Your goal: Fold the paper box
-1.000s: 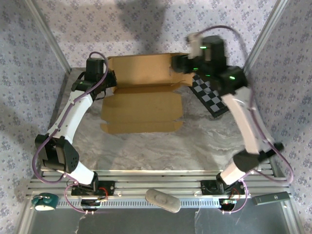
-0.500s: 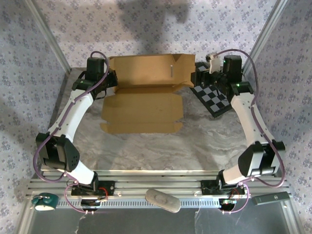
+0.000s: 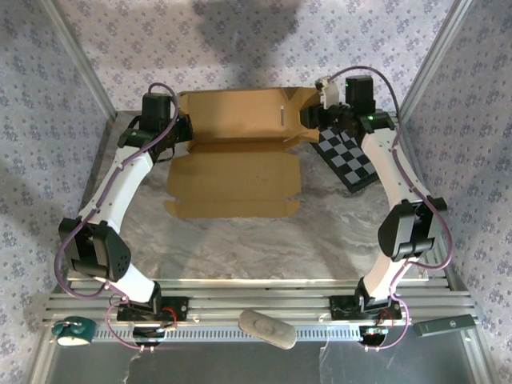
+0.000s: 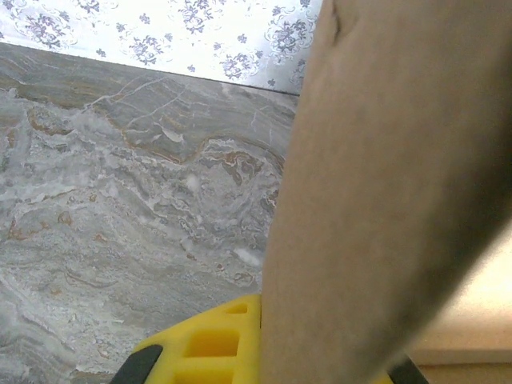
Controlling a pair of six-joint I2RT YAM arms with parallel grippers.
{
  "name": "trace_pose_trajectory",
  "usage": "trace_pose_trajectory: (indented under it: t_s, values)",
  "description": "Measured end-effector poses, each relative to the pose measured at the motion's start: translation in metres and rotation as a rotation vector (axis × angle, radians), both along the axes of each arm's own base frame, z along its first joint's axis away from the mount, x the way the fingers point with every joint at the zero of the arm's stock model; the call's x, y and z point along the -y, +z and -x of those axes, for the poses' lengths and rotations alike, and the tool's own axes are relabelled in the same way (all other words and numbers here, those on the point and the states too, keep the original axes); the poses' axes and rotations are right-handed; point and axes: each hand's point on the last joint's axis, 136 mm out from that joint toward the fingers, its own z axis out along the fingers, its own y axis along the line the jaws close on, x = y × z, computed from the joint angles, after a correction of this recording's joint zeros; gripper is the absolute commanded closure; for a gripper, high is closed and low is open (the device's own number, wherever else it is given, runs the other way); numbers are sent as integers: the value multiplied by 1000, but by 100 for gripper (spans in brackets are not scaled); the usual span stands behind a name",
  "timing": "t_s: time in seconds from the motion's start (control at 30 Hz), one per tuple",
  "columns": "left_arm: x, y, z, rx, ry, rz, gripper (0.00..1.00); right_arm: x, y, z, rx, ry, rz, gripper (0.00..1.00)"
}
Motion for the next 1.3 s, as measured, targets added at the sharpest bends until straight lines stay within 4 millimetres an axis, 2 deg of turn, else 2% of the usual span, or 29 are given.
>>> trace_pose_trajectory:
  t_s: [0.07, 0.1, 0.23, 0.33, 0.57, 0.7, 0.9, 0.97, 1.0, 1.03, 1.17, 1.23, 1.3]
  values:
    - [0, 0, 0, 0, 0, 0, 100, -3, -6, 0, -11, -30, 36, 96]
    - [0, 0, 0, -1, 0, 0, 100, -3, -8, -1, -10, -52, 58, 100]
    - [0, -3, 1, -18, 1, -4, 100, -4, -14, -4, 16, -200, 193, 100]
    - [0, -4, 0, -26, 2, -5, 100, -5, -12, 1, 60, -354, 334, 100]
    - [1, -2, 1, -36, 7, 5, 100, -8, 19, 37, 166, -710, 557, 100]
    - [0, 0, 1, -32, 12, 3, 100, -20, 29, 54, 224, -779, 611, 100]
    - [-9, -2, 0, -41, 47, -10, 100, -37, 50, 62, 249, -791, 595, 99]
    - [-9, -2, 0, -42, 46, -10, 100, -36, 51, 60, 222, -763, 563, 80]
    - [-10, -2, 0, -42, 47, -10, 100, -35, 50, 57, 195, -738, 532, 63]
    - [-9, -2, 1, -42, 43, -8, 100, -35, 47, 54, 160, -701, 500, 54]
    - [-4, -2, 1, -44, 23, 2, 100, -30, 37, 46, -18, -474, 297, 33]
    - [-3, -2, 2, -44, 9, 6, 100, -21, 47, 49, -80, -338, 128, 25]
    - [-2, -2, 2, -45, -8, 16, 100, -5, 71, 57, -98, -237, -56, 21]
